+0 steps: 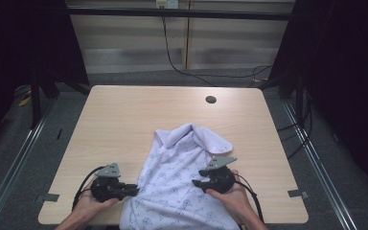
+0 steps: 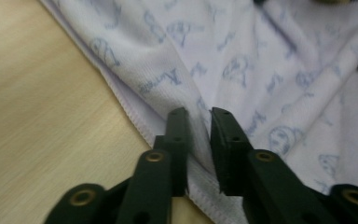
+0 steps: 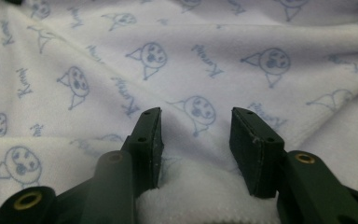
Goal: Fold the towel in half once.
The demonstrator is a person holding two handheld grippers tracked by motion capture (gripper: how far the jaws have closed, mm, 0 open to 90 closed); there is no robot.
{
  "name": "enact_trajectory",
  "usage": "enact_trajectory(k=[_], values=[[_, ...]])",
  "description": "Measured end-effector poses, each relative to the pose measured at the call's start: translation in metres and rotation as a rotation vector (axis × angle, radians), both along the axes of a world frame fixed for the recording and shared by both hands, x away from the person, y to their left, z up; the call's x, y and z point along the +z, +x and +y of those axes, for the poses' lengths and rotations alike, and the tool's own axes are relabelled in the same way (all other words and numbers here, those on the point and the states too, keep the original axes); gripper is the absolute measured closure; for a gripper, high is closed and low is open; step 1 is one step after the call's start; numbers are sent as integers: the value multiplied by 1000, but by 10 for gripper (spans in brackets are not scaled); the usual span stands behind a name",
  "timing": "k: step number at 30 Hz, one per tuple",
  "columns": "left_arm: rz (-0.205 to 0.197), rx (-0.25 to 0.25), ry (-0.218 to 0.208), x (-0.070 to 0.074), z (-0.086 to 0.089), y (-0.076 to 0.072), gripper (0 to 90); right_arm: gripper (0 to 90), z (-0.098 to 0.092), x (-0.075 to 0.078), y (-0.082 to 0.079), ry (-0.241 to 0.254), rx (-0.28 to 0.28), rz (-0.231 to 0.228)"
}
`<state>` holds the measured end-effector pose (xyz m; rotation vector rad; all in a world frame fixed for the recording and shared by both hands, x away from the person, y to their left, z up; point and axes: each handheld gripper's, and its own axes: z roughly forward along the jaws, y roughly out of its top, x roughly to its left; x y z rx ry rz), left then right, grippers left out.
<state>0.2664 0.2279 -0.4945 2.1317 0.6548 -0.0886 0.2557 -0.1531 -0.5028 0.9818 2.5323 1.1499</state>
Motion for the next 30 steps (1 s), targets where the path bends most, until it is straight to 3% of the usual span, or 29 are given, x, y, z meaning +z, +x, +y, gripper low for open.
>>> enact_trajectory(k=[4, 6, 9, 10, 12, 13, 15, 20, 21, 23, 24, 27, 30], values=[[-40, 81, -61, 12, -4, 31, 648, 602, 18, -1, -11, 20, 43, -4], [-66, 105, -51, 14, -16, 49, 651, 602, 24, -1, -17, 6, 67, -26], [-20, 140, -59, 5, -38, 72, 667, 607, 24, -2, -27, 26, 92, -14], [-17, 120, -44, 2, -46, 75, 681, 607, 23, -2, -30, 40, 92, -7], [-45, 99, 65, -4, -57, 69, 689, 620, 22, -1, -39, 41, 114, 8], [-47, 83, 82, -7, -57, 63, 702, 621, 21, 0, -44, 38, 123, 15], [-49, 42, 82, -8, -52, 48, 707, 626, 20, 1, -55, 52, 141, 39], [-41, 23, 87, -6, -26, 8, 716, 622, 21, 5, -80, 60, 183, 92], [-27, 15, 82, -6, -19, 1, 716, 621, 19, 7, -82, 88, 182, 95], [-20, 21, 78, -6, -4, -12, 720, 625, 7, 14, -81, 168, 138, 90], [-10, 15, 72, -6, 2, -16, 719, 634, -2, 18, -77, 185, 109, 74], [-17, 48, 39, -5, 17, -21, 699, 638, -29, 28, -63, 165, 12, 15], [-33, 71, -25, 5, 16, -10, 673, 633, -53, 29, -45, 121, -52, -24]])
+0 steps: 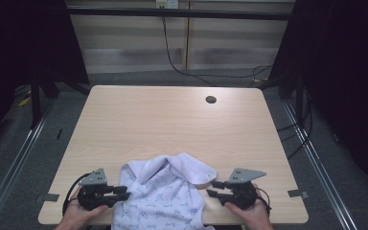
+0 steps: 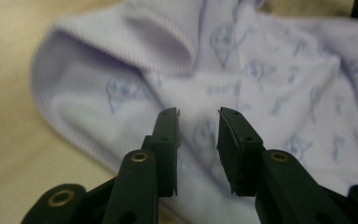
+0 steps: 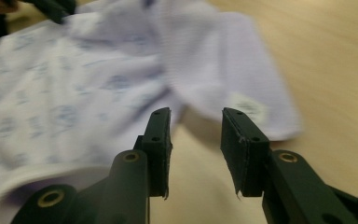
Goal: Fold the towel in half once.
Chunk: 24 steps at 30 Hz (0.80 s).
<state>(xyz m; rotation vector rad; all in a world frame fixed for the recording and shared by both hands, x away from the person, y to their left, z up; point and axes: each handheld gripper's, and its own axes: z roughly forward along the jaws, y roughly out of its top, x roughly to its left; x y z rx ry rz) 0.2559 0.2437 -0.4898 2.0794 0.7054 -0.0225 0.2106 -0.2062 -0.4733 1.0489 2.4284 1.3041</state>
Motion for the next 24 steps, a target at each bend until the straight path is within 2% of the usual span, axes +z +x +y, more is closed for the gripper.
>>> enact_trajectory(k=[1, 2, 4, 6, 7, 8, 10, 11, 12, 13, 14, 15, 16, 17, 18, 19, 20, 24], values=[[-13, 6, -14, 3, -4, 6, 660, 618, -5, -1, 7, -7, -15, 2], [-12, 14, -38, 6, -9, 14, 647, 601, -7, -3, 13, -20, -13, -4], [-33, 29, -53, 12, -21, 28, 602, 554, -5, -7, 22, -44, 4, -9], [-29, 31, -70, 14, -33, 41, 546, 525, 1, -12, 24, -75, 34, -15], [-30, 34, -66, 14, -39, 47, 520, 497, 3, -15, 25, -82, 40, -18], [-19, 34, -80, 12, -43, 52, 477, 476, 5, -17, 26, -87, 41, -19], [5, 43, -75, 7, -51, 56, 411, 463, 9, -21, 28, -115, 46, -37], [11, 18, -64, 5, -54, 55, 389, 448, 10, -22, 28, -128, 44, -41], [-7, 19, -29, 4, -58, 53, 390, 447, 11, -23, 29, -140, 40, -49], [-7, 18, -14, 2, -60, 52, 387, 457, 12, -25, 31, -142, 31, -53], [4, 16, -4, -1, -62, 53, 396, 474, 12, -25, 33, -144, 24, -52], [5, 6, 2, -4, -62, 53, 474, 545, 13, -26, 34, -148, 16, -51], [-2, -7, 0, -6, -63, 53, 641, 656, 13, -26, 36, -141, 14, -49], [2, -26, 0, -7, -64, 53, 722, 730, 13, -24, 37, -128, 16, -50], [-19, -19, 0, -5, -63, 51, 805, 825, 13, -22, 37, -115, 11, -54], [-22, -6, -30, -2, -61, 50, 844, 886, 11, -18, 38, -93, 3, -61], [-22, -4, -64, 4, -57, 50, 852, 890, 9, -14, 38, -68, -8, -62], [-94, 46, -150, 36, -36, 48, 855, 893, -5, 16, 36, 5, -75, -113]])
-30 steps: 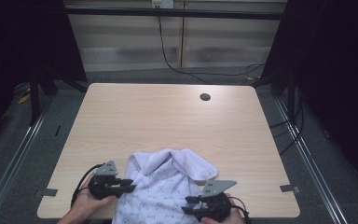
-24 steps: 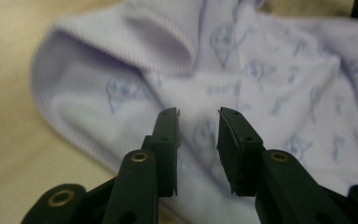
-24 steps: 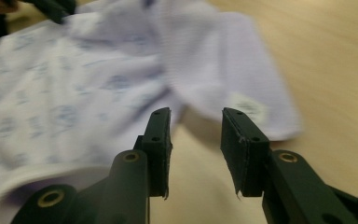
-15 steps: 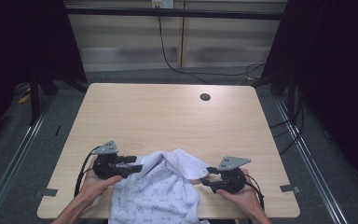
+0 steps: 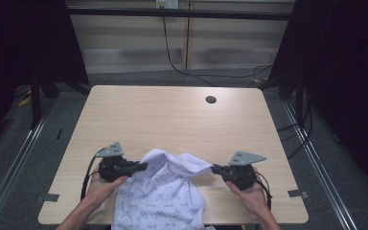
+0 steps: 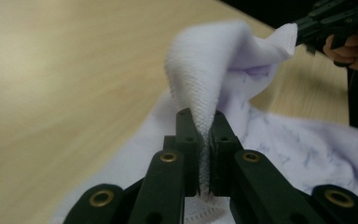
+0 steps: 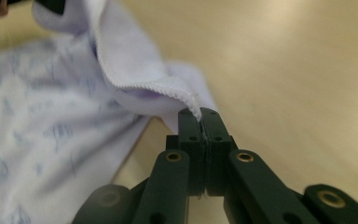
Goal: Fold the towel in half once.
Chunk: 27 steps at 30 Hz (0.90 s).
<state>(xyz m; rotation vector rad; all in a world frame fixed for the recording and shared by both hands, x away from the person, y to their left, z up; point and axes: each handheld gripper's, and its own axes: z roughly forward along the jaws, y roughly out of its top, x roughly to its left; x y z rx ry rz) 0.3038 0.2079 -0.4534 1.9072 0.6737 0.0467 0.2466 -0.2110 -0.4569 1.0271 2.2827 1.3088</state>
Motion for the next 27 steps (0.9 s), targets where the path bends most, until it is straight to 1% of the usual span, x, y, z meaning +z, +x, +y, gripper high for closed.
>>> enact_trajectory(k=[1, 3, 4, 5, 7, 8, 9, 10, 11, 12, 13, 14, 15, 16, 17, 18, 19, 20, 21, 22, 23, 24, 25, 26, 27], values=[[-21, 11, -16, 9, 5, -1, 855, 893, -4, 10, 0, 23, -9, -17], [-60, 14, -22, 29, 11, 0, 855, 893, -9, 33, 1, 46, -26, -66], [-77, 17, -35, 40, 13, 1, 854, 893, -12, 46, 3, 57, -35, -83], [-95, 19, -50, 50, 14, 3, 854, 893, -14, 59, 5, 64, -49, -109], [-138, 31, -63, 70, 14, 8, 853, 893, -15, 84, 12, 65, -52, -150], [-150, 36, -76, 79, 14, 11, 852, 893, -14, 97, 16, 59, -57, -169], [-166, 48, -79, 86, 13, 15, 851, 893, -12, 108, 22, 54, -62, -184], [-174, 59, -83, 92, 13, 21, 849, 893, -11, 118, 29, 45, -65, -195], [-183, 81, -79, 97, 13, 28, 846, 892, -9, 127, 36, 36, -75, -208], [-183, 99, -80, 100, 13, 35, 842, 891, -8, 135, 44, 26, -74, -215], [-178, 116, -76, 101, 13, 44, 840, 891, -6, 140, 53, 11, -75, -221], [-177, 150, -67, 100, 13, 54, 832, 891, -4, 144, 63, 2, -83, -224], [-166, 167, -63, 97, 13, 64, 828, 890, -3, 145, 74, -6, -81, -216], [-156, 184, -49, 94, 13, 75, 825, 890, -1, 144, 86, -19, -96, -211], [-140, 219, -33, 89, 13, 85, 801, 889, 1, 141, 98, -25, -108, -196], [-126, 244, -19, 85, 14, 94, 760, 883, 3, 135, 110, -38, -112, -177], [-112, 273, -10, 81, 16, 102, 749, 837, 6, 128, 122, -66, -134, -160], [-98, 303, -3, 77, 17, 108, 715, 732, 7, 120, 132, -85, -170, -134], [-80, 333, -10, 73, 20, 112, 652, 709, 8, 112, 140, -99, -202, -106], [-64, 365, -12, 70, 24, 115, 595, 708, 7, 105, 143, -76, -220, -97], [-56, 381, 2, 66, 28, 118, 569, 697, 3, 98, 144, -33, -228, -84], [-48, 383, 3, 63, 32, 118, 580, 696, 1, 92, 142, -16, -226, -73], [-44, 393, -1, 61, 37, 118, 579, 696, -1, 86, 139, -30, -224, -68], [-38, 400, 0, 58, 41, 117, 573, 695, -4, 80, 135, -33, -215, -60], [-30, 396, 0, 55, 45, 116, 577, 689, -6, 76, 131, -29, -207, -51]])
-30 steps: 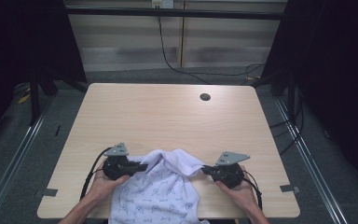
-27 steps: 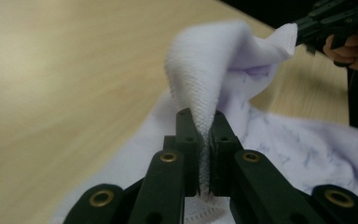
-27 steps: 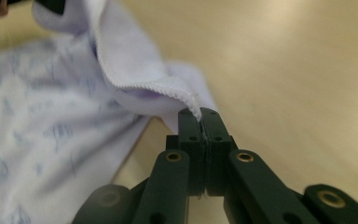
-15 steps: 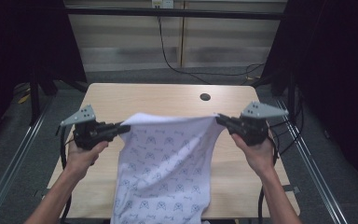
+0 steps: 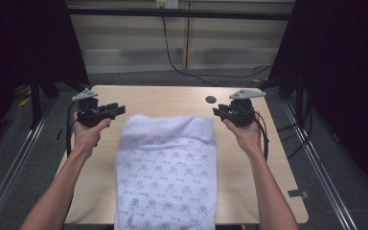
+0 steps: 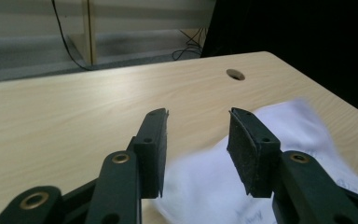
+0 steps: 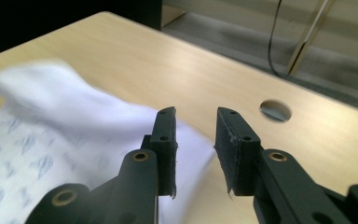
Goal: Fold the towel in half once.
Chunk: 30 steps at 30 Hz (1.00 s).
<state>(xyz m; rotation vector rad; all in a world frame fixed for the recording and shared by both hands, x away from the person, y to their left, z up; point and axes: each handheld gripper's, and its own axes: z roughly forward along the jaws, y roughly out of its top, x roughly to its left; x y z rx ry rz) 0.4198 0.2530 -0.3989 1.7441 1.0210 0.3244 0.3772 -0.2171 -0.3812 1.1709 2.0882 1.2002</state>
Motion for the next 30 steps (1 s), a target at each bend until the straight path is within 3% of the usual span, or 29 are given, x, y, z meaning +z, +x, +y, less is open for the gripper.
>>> enact_trajectory(k=[5, 7, 11, 12, 13, 16, 17, 18, 21, 24, 26, 29, 30], values=[[23, -51, 21, -23, 3, -22, 596, 666, -8, -19, -27, 28, 25, 27], [44, -76, 4, -35, 1, -32, 607, 661, -7, -30, -37, 37, 62, 60], [99, -191, 62, -64, -10, -53, 632, 671, 5, -54, -54, 8, 132, 112], [115, -212, 98, -72, -14, -55, 632, 672, 8, -61, -57, 12, 142, 126], [132, -214, 132, -80, -16, -57, 632, 676, 11, -69, -58, 13, 153, 142], [189, -197, 174, -105, -16, -57, 626, 676, 24, -93, -57, -30, 170, 199], [180, -192, 153, -110, -14, -59, 625, 676, 26, -100, -55, -27, 174, 211], [188, -188, 137, -110, -13, -60, 626, 676, 29, -106, -55, -37, 170, 226], [176, -224, 171, -109, -21, -64, 619, 684, 30, -119, -55, -58, 160, 267], [172, -254, 160, -110, -29, -67, 595, 700, 23, -121, -60, -51, 140, 260], [163, -265, 187, -108, -34, -68, 571, 712, 15, -121, -65, -68, 126, 250], [156, -260, 188, -109, -35, -71, 551, 732, 4, -120, -73, -101, 110, 244], [154, -268, 199, -108, -35, -72, 553, 732, 1, -120, -75, -89, 111, 243]])
